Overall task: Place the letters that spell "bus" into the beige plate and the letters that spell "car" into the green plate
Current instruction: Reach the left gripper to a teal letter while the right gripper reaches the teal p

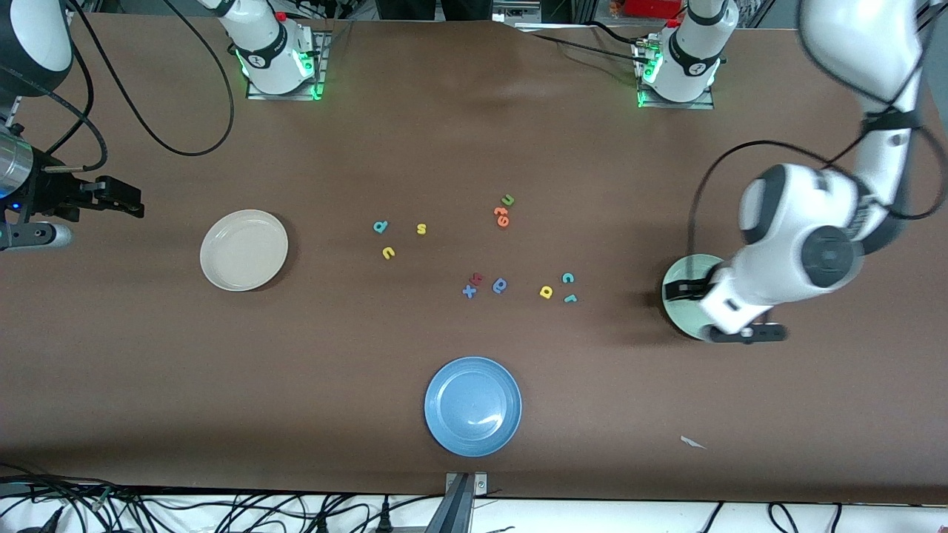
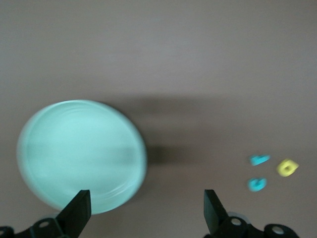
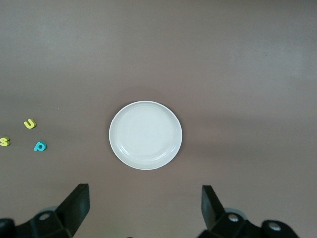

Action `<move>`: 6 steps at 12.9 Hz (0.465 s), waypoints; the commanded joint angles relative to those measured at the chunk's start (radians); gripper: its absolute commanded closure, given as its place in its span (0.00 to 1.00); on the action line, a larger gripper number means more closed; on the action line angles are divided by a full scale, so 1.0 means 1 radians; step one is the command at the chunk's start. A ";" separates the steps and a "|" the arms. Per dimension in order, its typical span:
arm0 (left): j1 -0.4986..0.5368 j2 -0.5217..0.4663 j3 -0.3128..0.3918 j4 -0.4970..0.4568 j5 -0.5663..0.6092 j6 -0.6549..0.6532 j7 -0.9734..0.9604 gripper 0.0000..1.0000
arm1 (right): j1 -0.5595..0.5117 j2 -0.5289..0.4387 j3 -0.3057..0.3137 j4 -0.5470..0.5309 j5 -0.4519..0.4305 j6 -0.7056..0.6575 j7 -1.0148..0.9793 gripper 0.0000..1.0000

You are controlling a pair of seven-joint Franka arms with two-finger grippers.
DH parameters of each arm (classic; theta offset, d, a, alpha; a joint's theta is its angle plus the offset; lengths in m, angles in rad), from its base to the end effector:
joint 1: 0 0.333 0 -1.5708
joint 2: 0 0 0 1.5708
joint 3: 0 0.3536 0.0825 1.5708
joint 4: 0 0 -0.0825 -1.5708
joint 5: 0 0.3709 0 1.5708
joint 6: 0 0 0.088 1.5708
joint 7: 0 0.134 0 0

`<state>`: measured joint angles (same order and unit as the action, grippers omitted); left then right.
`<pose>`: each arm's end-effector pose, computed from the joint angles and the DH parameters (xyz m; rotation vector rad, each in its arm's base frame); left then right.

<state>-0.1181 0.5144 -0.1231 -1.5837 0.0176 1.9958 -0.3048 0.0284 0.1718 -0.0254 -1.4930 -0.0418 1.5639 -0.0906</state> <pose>0.6649 -0.1502 0.3447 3.1180 0.1066 -0.1671 0.5928 -0.0026 0.5726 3.0923 0.1479 -0.1592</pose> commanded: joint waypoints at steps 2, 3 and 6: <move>-0.147 0.133 0.013 0.025 -0.007 0.149 -0.160 0.00 | 0.008 0.009 0.004 0.002 0.058 -0.005 0.011 0.00; -0.175 0.147 0.011 0.016 -0.007 0.153 -0.163 0.00 | 0.007 0.018 0.004 0.002 0.094 -0.005 0.017 0.00; -0.231 0.139 0.011 -0.105 -0.013 0.309 -0.216 0.00 | 0.034 0.072 0.009 0.002 0.132 0.005 0.032 0.00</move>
<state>-0.3187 0.6783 -0.1237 -1.6113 0.0177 2.2183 -0.4881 0.0361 0.2116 -0.0170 -1.4963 0.0574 1.5648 -0.0815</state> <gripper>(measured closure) 0.000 0.000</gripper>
